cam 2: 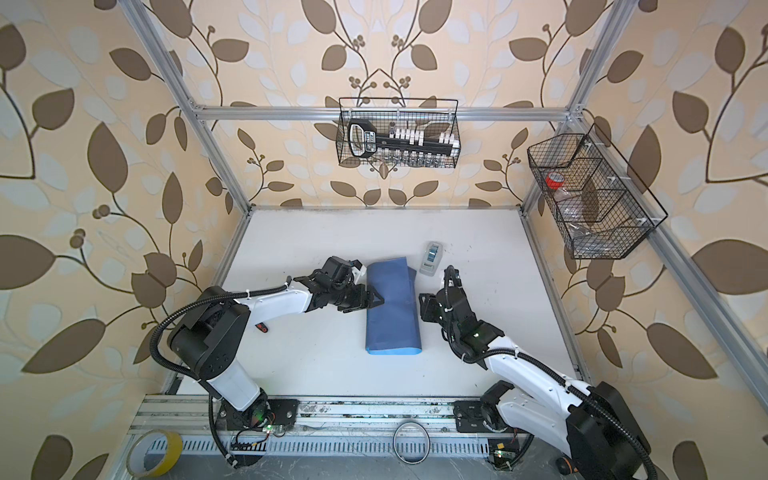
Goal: Wrap a gift box in wrapping paper
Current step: Stick the wrapping paper to the gift box.
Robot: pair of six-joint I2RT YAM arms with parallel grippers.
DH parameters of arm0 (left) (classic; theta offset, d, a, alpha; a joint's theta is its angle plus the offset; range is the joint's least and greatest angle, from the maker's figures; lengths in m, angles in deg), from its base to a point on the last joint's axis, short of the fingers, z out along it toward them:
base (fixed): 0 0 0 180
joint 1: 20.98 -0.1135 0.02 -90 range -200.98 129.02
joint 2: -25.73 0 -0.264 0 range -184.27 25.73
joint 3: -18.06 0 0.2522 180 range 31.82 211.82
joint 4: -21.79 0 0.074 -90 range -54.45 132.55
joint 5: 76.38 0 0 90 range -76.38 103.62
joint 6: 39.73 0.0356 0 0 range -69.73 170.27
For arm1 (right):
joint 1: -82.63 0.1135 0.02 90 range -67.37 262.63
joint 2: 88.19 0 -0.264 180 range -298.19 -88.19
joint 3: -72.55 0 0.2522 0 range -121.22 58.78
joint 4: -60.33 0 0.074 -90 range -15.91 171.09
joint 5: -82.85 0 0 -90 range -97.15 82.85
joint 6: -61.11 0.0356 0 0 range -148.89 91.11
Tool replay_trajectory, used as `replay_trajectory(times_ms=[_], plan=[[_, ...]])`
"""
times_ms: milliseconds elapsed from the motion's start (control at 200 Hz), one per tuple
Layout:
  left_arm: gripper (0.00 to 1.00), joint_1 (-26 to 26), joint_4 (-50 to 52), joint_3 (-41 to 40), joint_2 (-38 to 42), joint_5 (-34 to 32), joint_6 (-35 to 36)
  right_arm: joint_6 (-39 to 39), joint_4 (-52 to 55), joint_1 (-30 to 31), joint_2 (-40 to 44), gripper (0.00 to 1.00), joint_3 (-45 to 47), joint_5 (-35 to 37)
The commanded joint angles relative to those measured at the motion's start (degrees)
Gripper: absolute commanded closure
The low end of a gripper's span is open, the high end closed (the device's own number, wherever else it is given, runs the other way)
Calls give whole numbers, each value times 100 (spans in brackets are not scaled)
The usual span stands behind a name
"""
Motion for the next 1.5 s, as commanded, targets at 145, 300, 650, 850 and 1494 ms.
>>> replay_trajectory(times_ms=[145,300,650,850,1494], plan=[[21,-24,744,-148,-224,-467,221,-611,1231,335,-980,60,-1182,93],[21,-17,756,-147,-193,-477,215,-678,1302,348,-1460,59,-1493,-97],[21,-20,750,-139,-201,-468,216,-721,1090,346,-2094,56,-1647,-313],[21,-22,741,-147,-213,-458,218,-568,868,232,-2289,55,-1552,-639],[21,-18,741,-152,-237,-468,216,503,-1100,-601,-2658,35,-525,-2939]])
